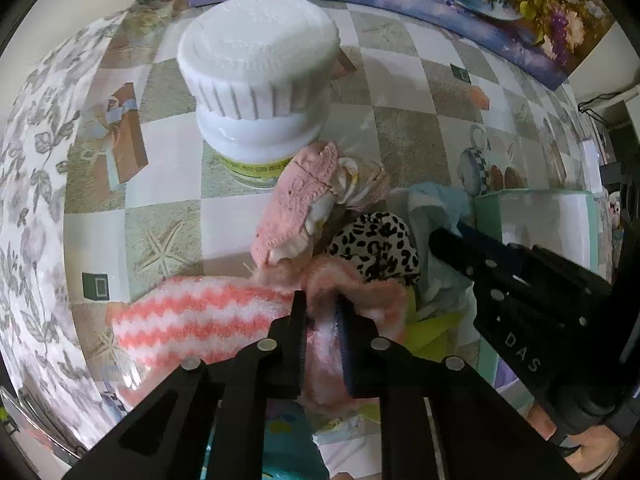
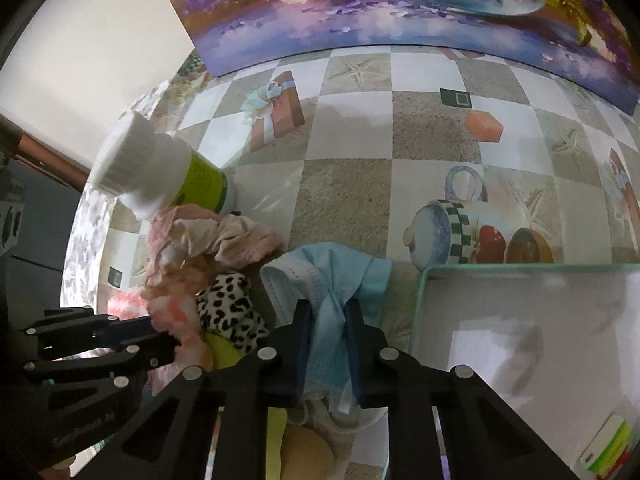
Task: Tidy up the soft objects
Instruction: 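Grasp the pink striped cloth with the left tool while the right tool grasps the blue face mask, then lift and carry the pink cloth and blue mask over the white tray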
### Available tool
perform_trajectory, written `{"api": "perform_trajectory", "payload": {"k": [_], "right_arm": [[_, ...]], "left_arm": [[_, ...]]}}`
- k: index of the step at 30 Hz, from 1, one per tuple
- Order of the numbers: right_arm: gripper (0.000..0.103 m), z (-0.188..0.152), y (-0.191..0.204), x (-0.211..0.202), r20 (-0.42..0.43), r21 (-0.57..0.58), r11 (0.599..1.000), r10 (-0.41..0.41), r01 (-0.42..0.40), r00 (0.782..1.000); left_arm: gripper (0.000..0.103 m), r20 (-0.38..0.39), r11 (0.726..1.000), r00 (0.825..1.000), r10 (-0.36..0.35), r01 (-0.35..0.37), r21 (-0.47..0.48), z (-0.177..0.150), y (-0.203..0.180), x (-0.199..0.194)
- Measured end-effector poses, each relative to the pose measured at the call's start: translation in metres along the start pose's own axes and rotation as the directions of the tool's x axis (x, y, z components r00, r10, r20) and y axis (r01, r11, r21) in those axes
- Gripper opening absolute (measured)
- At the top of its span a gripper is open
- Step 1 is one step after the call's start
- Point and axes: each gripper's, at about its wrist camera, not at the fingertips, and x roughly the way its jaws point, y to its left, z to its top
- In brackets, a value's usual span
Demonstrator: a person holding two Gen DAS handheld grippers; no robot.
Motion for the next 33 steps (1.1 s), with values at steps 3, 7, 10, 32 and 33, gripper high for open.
{"api": "perform_trajectory", "payload": {"k": [3, 7, 10, 32, 33], "right_arm": [[0.016, -0.008, -0.003, -0.007, 0.012, 0.020, 1.000, 0.022, -0.022, 1.000], [0.016, -0.016, -0.006, -0.023, 0.043, 0.034, 0.998, 0.045, -0.047, 0.998], [0.016, -0.019, -0.005, -0.037, 0.077, 0.037, 0.997, 0.061, -0.064, 0.995], [0.016, -0.061, -0.011, -0.140, 0.267, 0.083, 0.988, 0.104, -0.131, 0.958], [0.016, -0.062, -0.013, -0.147, 0.281, 0.085, 0.988, 0.099, -0.128, 0.954]], "left_arm": [[0.012, 0.027, 1.000, 1.000, -0.003, 0.004, -0.031, -0.011, 0.000, -0.005], [0.011, 0.076, 0.997, 0.997, -0.022, 0.028, -0.072, -0.028, 0.006, -0.014], [0.011, 0.109, 0.995, 0.994, -0.008, 0.019, -0.102, -0.035, 0.013, -0.024], [0.011, 0.490, 0.967, 0.871, 0.021, 0.107, -0.232, -0.088, -0.004, -0.144], [0.011, 0.510, 0.967, 0.860, 0.028, 0.105, -0.231, -0.092, -0.010, -0.150]]}}
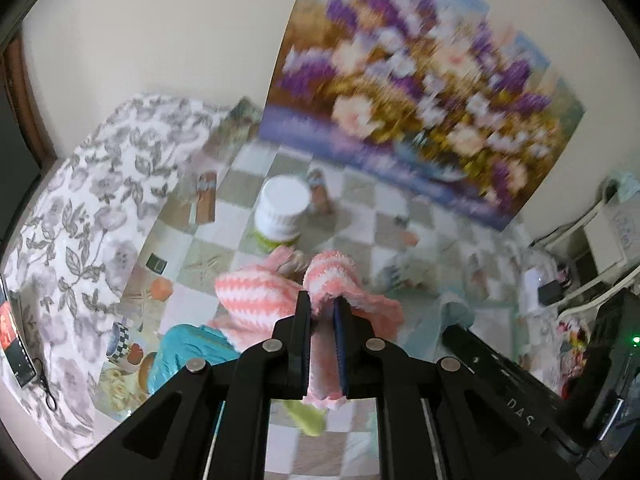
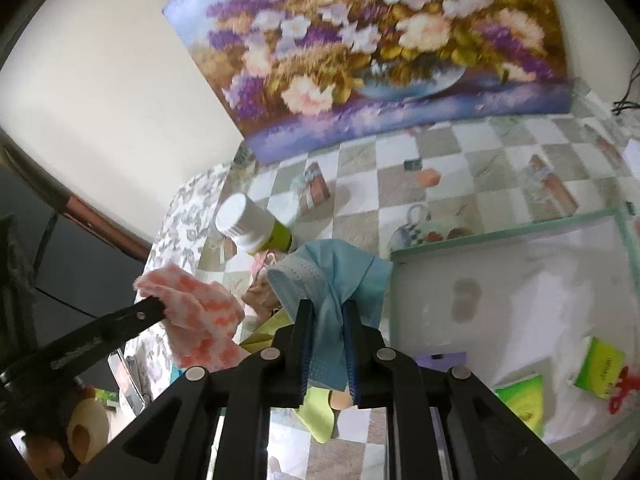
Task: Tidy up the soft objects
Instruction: 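Lift and carry the pink cloth and blue mask over the white tray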
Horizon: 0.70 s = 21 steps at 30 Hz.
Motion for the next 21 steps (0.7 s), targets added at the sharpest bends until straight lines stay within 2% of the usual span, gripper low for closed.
{"api": "perform_trajectory", "payload": {"k": [2, 7, 14, 18, 21], "right_arm": [[0.016, 0.003, -0.004, -0.014, 0.029, 0.006, 1.000, -0.001, 0.001, 1.000], [0.016, 0.013, -0.021, -0.053, 0.114, 0.029, 0.999, -0.038, 0.035, 0.993], [0.016, 0.026, -0.058, -0.100, 0.207, 0.106, 0.990, -0.116, 0.095, 0.971], [0.016, 0.029, -0.081, -0.126, 0.248, 0.151, 0.977, -0.182, 0.147, 0.951], [0.016, 0.029, -0.098, -0.144, 0.271, 0.179, 0.965, -0.234, 0.190, 0.934]], "left_arm": [[0.011, 0.048, 1.000, 0.999, -0.003, 0.002, 0.012, -0.005, -0.015, -0.013], [0.011, 0.095, 0.998, 0.995, -0.039, 0.034, 0.060, -0.014, -0.045, -0.028], [0.011, 0.145, 0.982, 0.977, -0.155, 0.136, 0.134, -0.023, -0.085, -0.055], [0.011, 0.139, 0.961, 0.964, -0.226, 0.197, 0.197, -0.030, -0.115, -0.061], [0.011, 0.117, 0.947, 0.962, -0.248, 0.215, 0.240, -0.037, -0.140, -0.056]]}}
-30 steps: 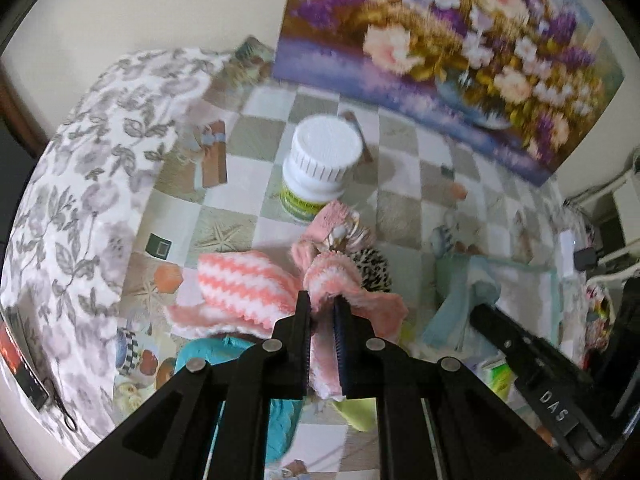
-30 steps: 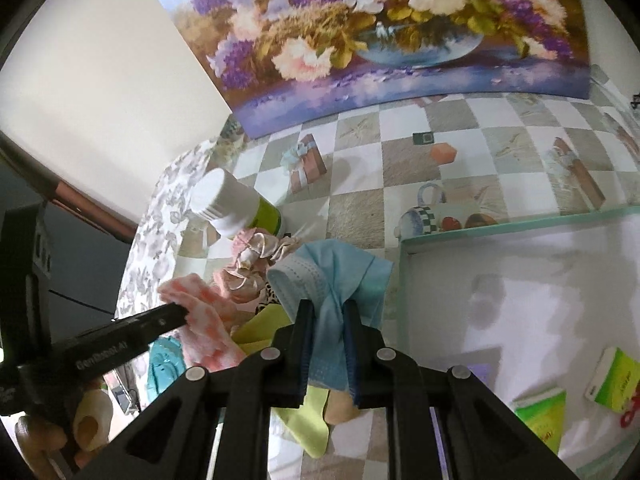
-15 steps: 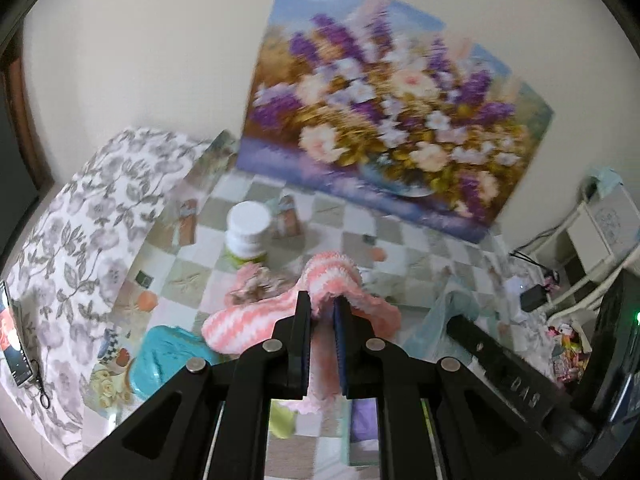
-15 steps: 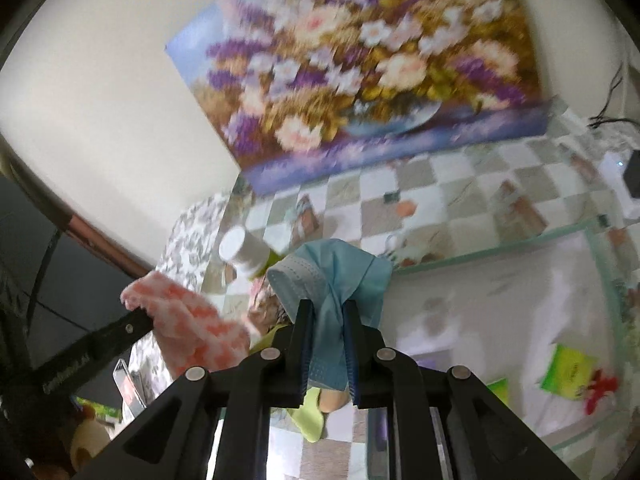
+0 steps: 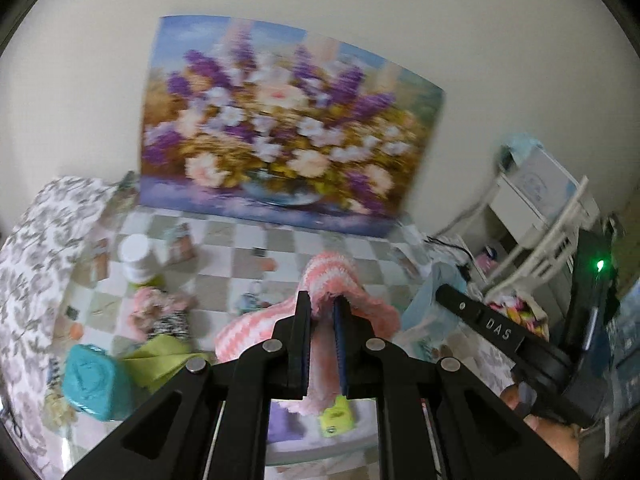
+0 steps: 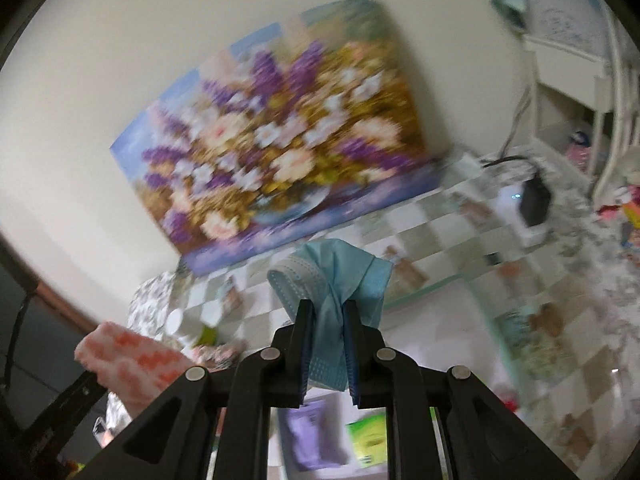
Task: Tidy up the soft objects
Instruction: 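Lift and carry the pink cloth and blue mask over the white tray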
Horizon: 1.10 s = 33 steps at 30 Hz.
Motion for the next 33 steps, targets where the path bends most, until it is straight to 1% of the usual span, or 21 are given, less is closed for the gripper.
{"api": "perform_trajectory", "payload": {"k": [3, 6, 8, 11, 15, 18, 21, 23, 26, 29, 33], "right_arm": [[0.016, 0.005, -0.022, -0.010, 0.021, 0.018, 0.999, -0.048, 0.047, 0.999], [0.016, 0.007, -0.042, -0.013, 0.024, 0.042, 0.995, -0.091, 0.090, 0.996], [0.016, 0.008, -0.056, -0.012, 0.018, 0.061, 0.990, -0.125, 0.124, 0.992], [0.016, 0.007, -0.073, -0.006, -0.001, 0.083, 0.987, -0.142, 0.141, 0.990], [0.016, 0.002, -0.092, 0.014, -0.058, 0.107, 0.981, -0.158, 0.163, 0.986], [0.016, -0.004, -0.099, 0.031, -0.098, 0.102, 0.977, -0.176, 0.185, 0.980], [0.016, -0.010, -0.100, 0.049, -0.139, 0.090, 0.980, -0.166, 0.179, 0.976], [0.016, -0.015, -0.098, 0.059, -0.162, 0.080, 0.980, -0.166, 0.180, 0.973], [0.017, -0.021, -0.095, 0.076, -0.201, 0.058, 0.982, -0.165, 0.180, 0.965], [0.019, -0.028, -0.092, 0.091, -0.243, 0.039, 0.983, -0.168, 0.182, 0.956], [0.019, -0.038, -0.087, 0.110, -0.296, 0.007, 0.982, -0.180, 0.191, 0.938]], "left_arm": [[0.011, -0.034, 0.999, 0.999, -0.024, 0.026, 0.045, -0.005, -0.025, 0.015], [0.011, -0.066, 0.996, 0.997, -0.046, 0.051, 0.071, -0.010, -0.043, 0.031], [0.011, -0.084, 0.995, 0.995, -0.046, 0.053, 0.086, -0.016, -0.050, 0.041], [0.011, -0.117, 0.995, 0.992, -0.036, 0.047, 0.086, -0.023, -0.052, 0.059], [0.011, -0.165, 0.997, 0.986, -0.015, 0.026, 0.068, -0.034, -0.044, 0.087], [0.011, -0.214, 0.999, 0.977, -0.001, 0.008, 0.031, -0.043, -0.031, 0.110], [0.011, -0.258, 0.999, 0.966, 0.032, -0.031, 0.006, -0.052, -0.017, 0.128], [0.011, -0.283, 0.998, 0.958, 0.055, -0.059, -0.008, -0.056, -0.006, 0.136], [0.011, -0.312, 0.996, 0.948, 0.064, -0.079, -0.034, -0.061, 0.007, 0.145], [0.011, -0.339, 0.993, 0.936, 0.090, -0.110, -0.040, -0.066, 0.014, 0.152], [0.014, -0.371, 0.990, 0.923, 0.100, -0.130, -0.057, -0.072, 0.021, 0.160]]}}
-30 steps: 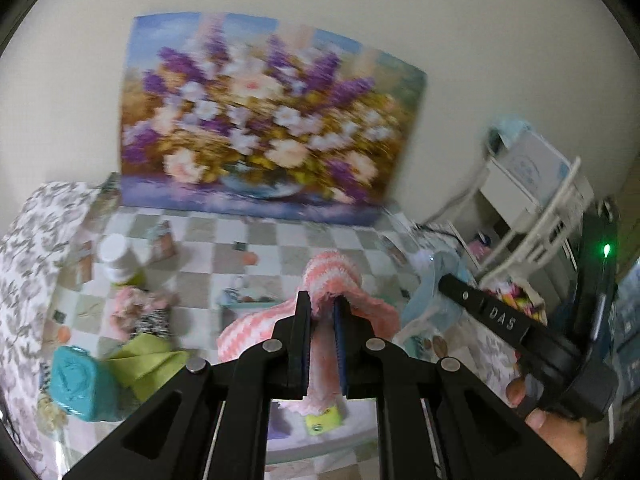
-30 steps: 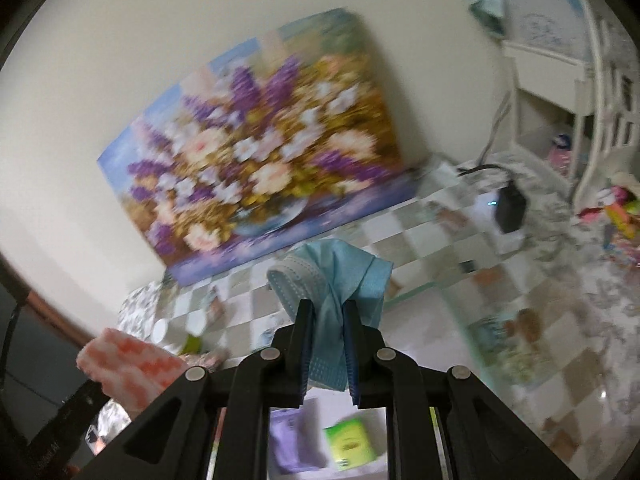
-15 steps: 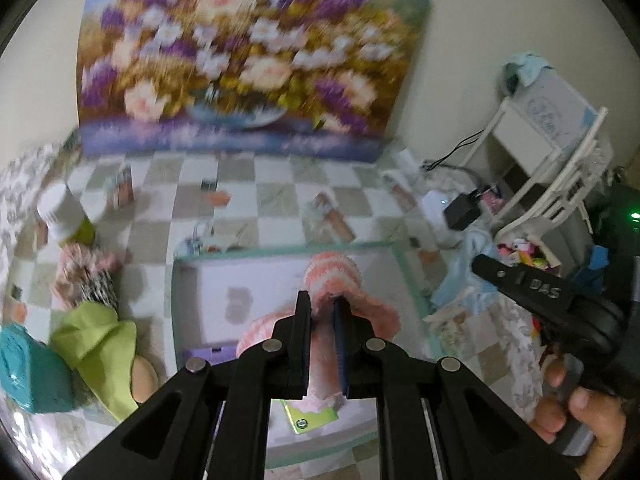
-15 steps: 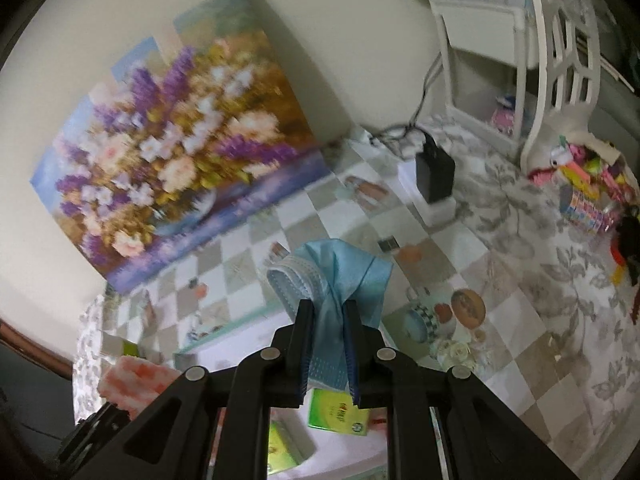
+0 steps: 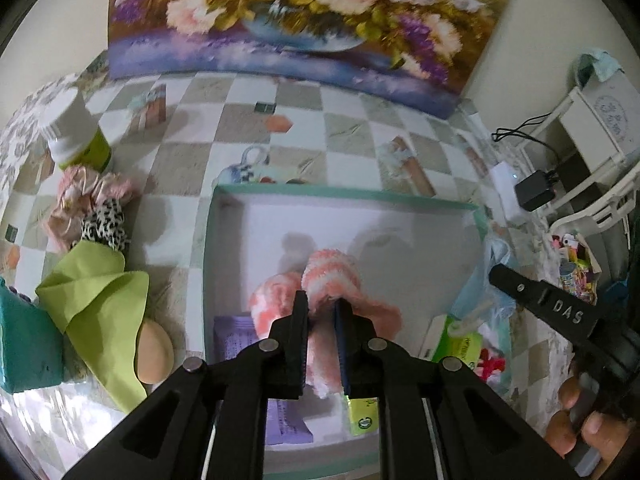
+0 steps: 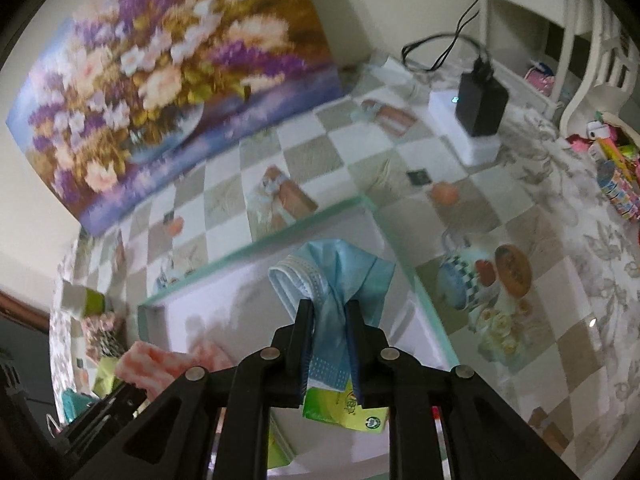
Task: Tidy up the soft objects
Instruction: 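Lift and carry the pink cloth and blue mask over the white tray, then open both tools to drop the cloth and mask into the tray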
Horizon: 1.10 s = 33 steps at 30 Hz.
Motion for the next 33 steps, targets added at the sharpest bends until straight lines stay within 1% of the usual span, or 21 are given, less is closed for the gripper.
{"api": "perform_trajectory", "payload": {"k": [3, 5, 6, 7, 8, 9, 10, 12, 14, 15, 16, 18, 20, 22, 23, 25, 27, 32, 33], "right_arm": [[0.019, -0.005, 0.004, 0.014, -0.039, -0.012, 1.000, -0.002, 0.002, 0.999], [0.021, -0.007, 0.006, 0.021, -0.064, -0.013, 1.000, -0.005, 0.004, 0.998], [0.023, -0.008, 0.007, 0.025, -0.076, -0.015, 1.000, -0.011, 0.010, 0.997], [0.029, -0.009, 0.007, 0.029, -0.086, -0.016, 1.000, -0.015, 0.014, 0.996], [0.032, -0.011, 0.008, 0.032, -0.099, -0.018, 1.000, -0.022, 0.020, 0.995], [0.037, -0.011, 0.008, 0.033, -0.105, -0.019, 1.000, -0.026, 0.024, 0.994], [0.041, -0.011, 0.009, 0.034, -0.111, -0.021, 0.999, -0.032, 0.030, 0.993], [0.046, -0.012, 0.011, 0.034, -0.118, -0.029, 0.999, -0.044, 0.041, 0.992], [0.054, -0.012, 0.013, 0.033, -0.118, -0.040, 0.998, -0.059, 0.054, 0.991], [0.061, -0.011, 0.015, 0.031, -0.116, -0.046, 0.997, -0.071, 0.066, 0.991], [0.065, -0.011, 0.016, 0.029, -0.114, -0.051, 0.996, -0.079, 0.074, 0.990], [0.067, -0.009, 0.019, 0.026, -0.112, -0.062, 0.994, -0.092, 0.086, 0.989], [0.072, -0.009, 0.022, 0.023, -0.109, -0.076, 0.992, -0.109, 0.101, 0.988], [0.078, -0.008, 0.026, 0.020, -0.101, -0.094, 0.989, -0.128, 0.118, 0.987], [0.079, -0.007, 0.028, 0.017, -0.096, -0.103, 0.987, -0.134, 0.123, 0.986], [0.085, -0.006, 0.031, 0.014, -0.087, -0.115, 0.985, -0.137, 0.126, 0.987], [0.089, -0.005, 0.034, 0.008, -0.075, -0.124, 0.983, -0.142, 0.132, 0.987], [0.092, -0.002, 0.039, -0.005, -0.050, -0.146, 0.976, -0.170, 0.161, 0.984], [0.097, -0.002, 0.040, -0.008, -0.046, -0.148, 0.975, -0.175, 0.167, 0.983]], "left_arm": [[0.023, -0.019, 1.000, 1.000, 0.012, -0.012, -0.012, -0.002, 0.004, 0.007], [0.038, -0.031, 1.000, 0.999, 0.017, -0.018, -0.025, -0.003, 0.008, 0.011], [0.041, -0.035, 0.999, 0.999, 0.019, -0.020, -0.034, -0.003, 0.010, 0.012], [0.048, -0.040, 0.999, 0.999, 0.020, -0.022, -0.043, -0.004, 0.011, 0.013], [0.052, -0.045, 0.998, 0.999, 0.023, -0.026, -0.053, -0.004, 0.013, 0.014], [0.053, -0.047, 0.998, 0.999, 0.025, -0.028, -0.057, -0.003, 0.014, 0.014], [0.054, -0.049, 0.998, 0.998, 0.027, -0.030, -0.060, -0.003, 0.015, 0.014], [0.057, -0.053, 0.997, 0.998, 0.033, -0.036, -0.064, -0.003, 0.016, 0.012], [0.072, -0.050, 0.997, 0.998, 0.037, -0.040, -0.066, -0.001, 0.017, 0.009], [0.075, -0.047, 0.997, 0.998, 0.038, -0.041, -0.068, 0.000, 0.017, 0.007], [0.076, -0.044, 0.997, 0.998, 0.039, -0.042, -0.068, 0.000, 0.017, 0.005], [0.078, -0.041, 0.997, 0.998, 0.041, -0.043, -0.069, 0.002, 0.018, 0.000], [0.085, -0.032, 0.996, 0.998, 0.047, -0.050, -0.072, 0.004, 0.019, -0.005], [0.089, -0.029, 0.996, 0.998, 0.055, -0.057, -0.072, 0.005, 0.021, -0.008], [0.089, -0.027, 0.996, 0.998, 0.057, -0.059, -0.074, 0.006, 0.022, -0.011], [0.090, -0.025, 0.995, 0.998, 0.063, -0.065, -0.077, 0.007, 0.024, -0.014], [0.090, -0.022, 0.994, 0.997, 0.074, -0.076, -0.083, 0.008, 0.027, -0.018], [0.090, -0.020, 0.990, 0.995, 0.096, -0.097, -0.099, 0.009, 0.035, -0.026], [0.090, -0.024, 0.989, 0.994, 0.104, -0.106, -0.103, 0.009, 0.037, -0.027]]}}
